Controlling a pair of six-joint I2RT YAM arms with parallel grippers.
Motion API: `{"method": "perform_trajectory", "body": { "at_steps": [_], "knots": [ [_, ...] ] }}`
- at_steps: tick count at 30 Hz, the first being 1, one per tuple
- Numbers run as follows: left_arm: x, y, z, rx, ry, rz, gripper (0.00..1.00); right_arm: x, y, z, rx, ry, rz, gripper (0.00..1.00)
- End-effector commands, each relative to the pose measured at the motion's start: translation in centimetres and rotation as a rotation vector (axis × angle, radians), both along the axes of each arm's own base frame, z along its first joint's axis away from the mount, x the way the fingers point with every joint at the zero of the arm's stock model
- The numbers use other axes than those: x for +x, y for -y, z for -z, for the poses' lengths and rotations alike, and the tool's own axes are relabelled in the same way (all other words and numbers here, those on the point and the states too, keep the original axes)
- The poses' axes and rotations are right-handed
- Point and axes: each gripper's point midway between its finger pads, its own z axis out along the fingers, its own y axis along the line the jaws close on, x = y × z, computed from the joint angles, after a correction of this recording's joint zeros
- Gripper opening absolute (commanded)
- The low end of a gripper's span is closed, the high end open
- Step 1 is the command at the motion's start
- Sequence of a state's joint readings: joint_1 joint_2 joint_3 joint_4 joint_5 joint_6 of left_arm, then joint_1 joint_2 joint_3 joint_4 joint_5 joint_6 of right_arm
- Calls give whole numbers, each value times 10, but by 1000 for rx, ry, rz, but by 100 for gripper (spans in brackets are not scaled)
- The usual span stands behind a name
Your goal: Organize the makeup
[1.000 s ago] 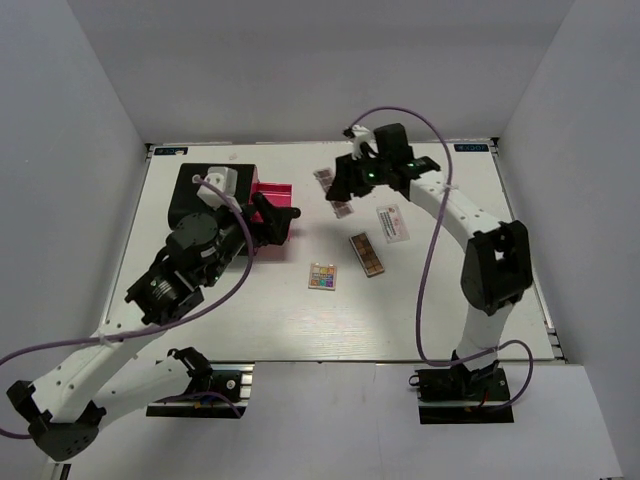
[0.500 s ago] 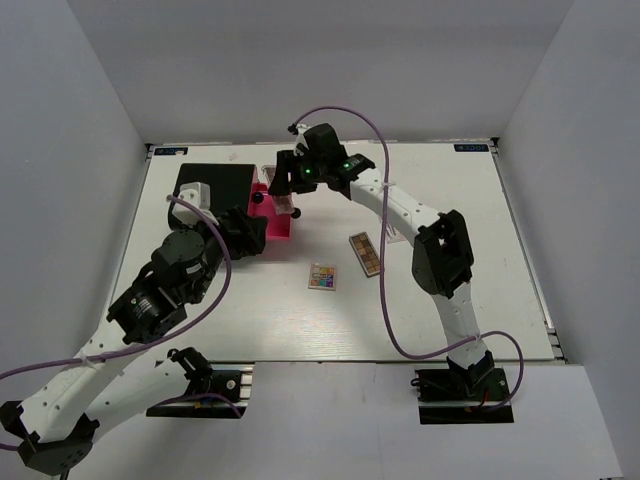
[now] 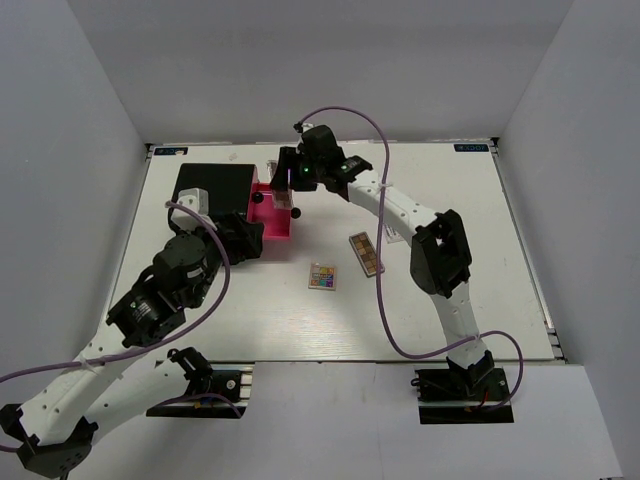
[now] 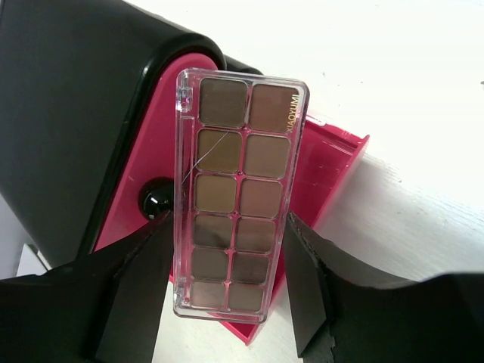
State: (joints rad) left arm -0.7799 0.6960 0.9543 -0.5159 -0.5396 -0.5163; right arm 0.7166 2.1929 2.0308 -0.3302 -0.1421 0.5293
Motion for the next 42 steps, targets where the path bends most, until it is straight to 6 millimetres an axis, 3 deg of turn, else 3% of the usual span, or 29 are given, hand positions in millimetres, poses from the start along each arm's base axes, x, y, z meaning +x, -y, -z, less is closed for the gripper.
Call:
{"method": "perform_trajectory", "body": {
  "at_steps": [1,5,7,12,15,32,37,42],
  "knots": [
    [-4,-9,-1,-11,5,-22,98,3,-17,-9,42,33,7,17],
    [-6,-12,-1,-16,6,-31,98,0,-19,-3,36,22,8,20],
    [-7,-14,-1,-19,8,-34,98,-2,-19,1,30,14,7,26],
    [-6,-12,-2,-23,9,-31,98,-5,-19,2,25,14,1,51],
    [-5,-11,-3,-24,13,-26,98,-6,-17,-1,23,17,-1,58],
    [-1,0,-7,-35,12,2,98,-17,-13,2,10,2,-21,68],
    [2,8,-8,-39,12,26,98,-22,-15,-14,36,22,-51,67],
    [10,42,-2,-20,-6,142,90,-40,-20,-62,113,153,-217,56]
  ]
}}
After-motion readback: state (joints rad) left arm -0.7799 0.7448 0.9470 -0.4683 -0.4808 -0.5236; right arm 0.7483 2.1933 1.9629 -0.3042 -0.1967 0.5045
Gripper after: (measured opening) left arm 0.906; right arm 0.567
